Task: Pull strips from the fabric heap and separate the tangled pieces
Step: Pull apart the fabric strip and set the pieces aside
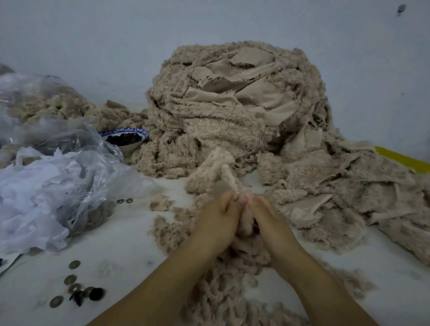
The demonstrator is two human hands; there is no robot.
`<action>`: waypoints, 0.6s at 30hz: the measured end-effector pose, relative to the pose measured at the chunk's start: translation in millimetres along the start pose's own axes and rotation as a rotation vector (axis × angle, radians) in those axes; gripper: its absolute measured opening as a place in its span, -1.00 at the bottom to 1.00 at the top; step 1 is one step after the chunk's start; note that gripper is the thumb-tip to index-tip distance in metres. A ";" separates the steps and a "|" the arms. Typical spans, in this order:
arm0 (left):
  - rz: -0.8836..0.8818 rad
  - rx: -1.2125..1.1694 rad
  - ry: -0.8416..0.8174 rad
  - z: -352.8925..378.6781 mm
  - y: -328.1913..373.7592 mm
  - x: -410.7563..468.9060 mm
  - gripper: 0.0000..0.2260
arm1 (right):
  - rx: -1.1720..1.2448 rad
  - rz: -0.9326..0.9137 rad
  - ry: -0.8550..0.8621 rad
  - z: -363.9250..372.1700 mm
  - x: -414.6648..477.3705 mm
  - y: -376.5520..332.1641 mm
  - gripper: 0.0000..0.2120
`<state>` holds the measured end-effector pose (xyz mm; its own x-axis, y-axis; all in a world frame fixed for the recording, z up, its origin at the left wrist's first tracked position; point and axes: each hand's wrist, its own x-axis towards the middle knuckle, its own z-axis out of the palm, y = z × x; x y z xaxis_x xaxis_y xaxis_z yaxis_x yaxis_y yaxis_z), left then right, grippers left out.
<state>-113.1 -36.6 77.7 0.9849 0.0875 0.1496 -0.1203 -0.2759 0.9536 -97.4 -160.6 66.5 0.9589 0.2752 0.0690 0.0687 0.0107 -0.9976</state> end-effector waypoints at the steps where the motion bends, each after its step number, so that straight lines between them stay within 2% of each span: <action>1: 0.055 0.091 -0.062 1.8 -2.2 -3.1 -0.78 | 0.029 0.047 -0.014 1.3 -0.4 0.1 -0.62; 3: 0.123 0.196 -0.166 3.3 -5.3 -7.4 -0.76 | 0.112 0.142 0.000 2.2 3.7 3.8 -0.56; 4: 0.143 0.215 -0.184 2.9 -7.7 -7.5 -0.75 | 0.159 0.169 0.042 1.2 5.7 4.9 -0.59; 7: 0.084 0.108 -0.196 1.6 -9.5 -10.4 -0.70 | 0.199 0.160 0.157 -3.6 7.9 3.7 -0.71; 9: -0.033 0.001 -0.130 4.4 -7.9 -11.8 -0.70 | 0.080 0.083 0.178 -3.7 9.7 5.8 -0.76; 11: -0.123 -0.050 0.018 4.4 -7.9 -8.7 -0.73 | -0.168 -0.049 0.198 -1.3 7.7 4.8 -0.75; 13: -0.201 -0.150 0.069 0.5 -4.4 -2.5 -0.71 | -0.378 -0.159 0.123 4.2 4.8 2.1 -0.71; 15: -0.306 -0.263 0.014 -4.4 0.3 5.9 -0.58 | -0.459 -0.200 -0.001 8.7 2.8 2.5 -0.71; 18: -0.462 -0.474 0.038 -9.6 4.5 24.3 -0.82 | -0.528 -0.227 -0.137 12.3 -1.2 3.2 -0.69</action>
<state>-90.9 -26.5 88.1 0.9442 0.1321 -0.3019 0.2632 0.2487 0.9321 -101.8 -149.1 63.1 0.8621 0.4442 0.2438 0.4297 -0.3860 -0.8163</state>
